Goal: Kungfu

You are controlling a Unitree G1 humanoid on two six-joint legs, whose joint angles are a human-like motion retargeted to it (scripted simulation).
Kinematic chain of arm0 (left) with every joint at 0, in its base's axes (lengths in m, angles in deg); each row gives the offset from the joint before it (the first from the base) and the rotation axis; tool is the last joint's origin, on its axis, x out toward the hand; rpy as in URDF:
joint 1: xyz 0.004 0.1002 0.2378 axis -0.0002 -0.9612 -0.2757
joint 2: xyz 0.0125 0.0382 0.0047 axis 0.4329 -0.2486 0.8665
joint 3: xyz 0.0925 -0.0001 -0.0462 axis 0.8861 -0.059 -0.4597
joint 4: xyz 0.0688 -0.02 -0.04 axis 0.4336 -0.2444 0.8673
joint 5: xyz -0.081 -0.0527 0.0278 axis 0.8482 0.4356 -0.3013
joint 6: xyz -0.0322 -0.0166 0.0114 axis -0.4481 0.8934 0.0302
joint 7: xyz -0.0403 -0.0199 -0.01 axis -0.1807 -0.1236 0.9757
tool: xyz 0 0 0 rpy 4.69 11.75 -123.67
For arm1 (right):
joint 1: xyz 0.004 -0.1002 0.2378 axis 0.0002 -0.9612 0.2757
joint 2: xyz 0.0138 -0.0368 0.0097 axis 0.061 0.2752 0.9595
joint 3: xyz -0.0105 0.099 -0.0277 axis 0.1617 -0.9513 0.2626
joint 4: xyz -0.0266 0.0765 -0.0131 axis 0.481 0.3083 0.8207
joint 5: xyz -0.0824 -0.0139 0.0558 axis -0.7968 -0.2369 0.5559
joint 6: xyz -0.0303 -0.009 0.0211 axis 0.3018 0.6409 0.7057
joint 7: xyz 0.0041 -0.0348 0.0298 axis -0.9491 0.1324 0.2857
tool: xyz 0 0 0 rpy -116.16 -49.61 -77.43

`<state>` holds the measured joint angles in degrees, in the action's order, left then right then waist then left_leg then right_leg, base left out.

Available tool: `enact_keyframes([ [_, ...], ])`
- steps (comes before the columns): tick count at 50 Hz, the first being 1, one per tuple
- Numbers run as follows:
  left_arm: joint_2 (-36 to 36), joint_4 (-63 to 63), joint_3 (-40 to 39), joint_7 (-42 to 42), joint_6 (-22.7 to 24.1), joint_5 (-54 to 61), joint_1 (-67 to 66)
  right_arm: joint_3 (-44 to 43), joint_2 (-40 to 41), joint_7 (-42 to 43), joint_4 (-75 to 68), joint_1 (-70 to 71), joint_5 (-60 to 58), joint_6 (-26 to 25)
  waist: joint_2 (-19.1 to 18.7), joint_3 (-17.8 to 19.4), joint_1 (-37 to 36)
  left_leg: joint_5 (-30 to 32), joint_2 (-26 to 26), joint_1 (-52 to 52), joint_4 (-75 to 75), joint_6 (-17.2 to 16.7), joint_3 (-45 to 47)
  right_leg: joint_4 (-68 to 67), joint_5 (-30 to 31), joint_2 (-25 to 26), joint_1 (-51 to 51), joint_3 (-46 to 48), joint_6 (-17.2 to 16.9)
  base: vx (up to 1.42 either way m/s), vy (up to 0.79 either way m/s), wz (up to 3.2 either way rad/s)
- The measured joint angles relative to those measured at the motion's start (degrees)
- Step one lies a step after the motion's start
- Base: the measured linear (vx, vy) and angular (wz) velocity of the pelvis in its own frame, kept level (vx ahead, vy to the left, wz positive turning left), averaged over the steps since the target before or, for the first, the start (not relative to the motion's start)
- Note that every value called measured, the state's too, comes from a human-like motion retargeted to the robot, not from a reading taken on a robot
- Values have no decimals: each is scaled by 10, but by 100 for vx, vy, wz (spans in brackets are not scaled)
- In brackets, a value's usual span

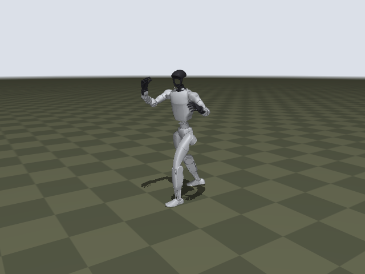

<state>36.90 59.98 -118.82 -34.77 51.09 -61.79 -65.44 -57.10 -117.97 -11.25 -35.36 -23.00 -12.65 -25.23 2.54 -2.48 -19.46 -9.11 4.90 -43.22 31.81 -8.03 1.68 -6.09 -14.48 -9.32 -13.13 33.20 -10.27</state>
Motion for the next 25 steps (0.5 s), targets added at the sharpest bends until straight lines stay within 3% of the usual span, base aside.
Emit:
enact_keyframes([
  [3, 13, 230, -98, 72, -22, -253, 30, 12, 12, 113, -262, 106, -274, 28, 4, 9, -45, 15, -17, 3, -11, -4, -17, 4, -7, 8, -15, 10, -4, -5, -8, 86],
  [5, 25, 413, -157, 161, -78, -445, 67, 15, 26, 259, -442, 172, -582, -31, 2, 14, -65, 25, -27, 7, -18, -7, -26, 4, -12, 12, -23, 5, -8, -9, -5, 79],
  [7, 36, 594, -196, 250, -180, -563, 119, -9, 51, 352, -590, 205, -736, -286, 3, 19, -81, 37, -39, 10, -27, -10, -38, 4, -13, 16, -30, 7, -18, -12, -10, 87],
  [8, 47, 678, -215, 272, -198, -582, 140, -26, 56, 389, -645, 213, -743, -413, 5, 20, -87, 43, -45, 10, -31, -11, -45, 4, -11, 18, -34, 11, -24, -3, -13, 90],
  [9, 65, 740, -218, 269, -191, -568, 146, -18, 52, 375, -669, 215, -745, -447, 9, 20, -87, 51, -50, 12, -36, -13, -52, 4, -8, 22, -37, 14, -28, 3, -14, 90],
  [10, 86, 790, -215, 254, -170, -537, 144, 3, 43, 335, -678, 215, -745, -436, 12, 20, -85, 59, -56, 14, -43, -15, -58, 4, -5, 27, -40, 16, -32, 2, -11, 77],
  [12, 102, 839, -204, 276, -126, -465, 124, 12, 45, 334, -657, 194, -764, -338, 12, 18, -76, 73, -60, 23, -60, -21, -66, 0, 0, 33, -41, 12, -33, -5, -2, 49],
  [14, 82, 844, -215, 347, -81, -455, 118, -4, 55, 409, -640, 170, -799, -272, 6, 17, -74, 82, -58, 30, -74, -26, -68, -1, -1, 34, -40, 15, -31, -11, 6, 12],
  [17, 58, 811, -229, 438, -15, -509, 128, -10, 64, 499, -634, 149, -818, -224, 6, 16, -72, 91, -57, 37, -92, -30, -71, 2, -11, 38, -41, 21, -27, -11, -3, 7],
  [19, 57, 778, -207, 456, 0, -518, 152, -6, 62, 465, -623, 140, -812, -209, 9, 18, -67, 100, -59, 40, -102, -30, -74, 3, -15, 41, -41, 19, -27, -5, -12, 15],
  [22, 52, 704, -143, 413, 44, -457, 207, 9, 60, 384, -590, 130, -795, -177, 6, 21, -55, 108, -56, 48, -112, -28, -77, 2, -14, 46, -42, 19, -26, -7, -6, 0],
  [25, 26, 590, -54, 310, 98, -302, 282, 36, 64, 354, -550, 121, -781, -133, 0, 20, -45, 108, -46, 56, -118, -25, -71, 0, -7, 46, -41, 14, -26, -7, 2, -34],
])
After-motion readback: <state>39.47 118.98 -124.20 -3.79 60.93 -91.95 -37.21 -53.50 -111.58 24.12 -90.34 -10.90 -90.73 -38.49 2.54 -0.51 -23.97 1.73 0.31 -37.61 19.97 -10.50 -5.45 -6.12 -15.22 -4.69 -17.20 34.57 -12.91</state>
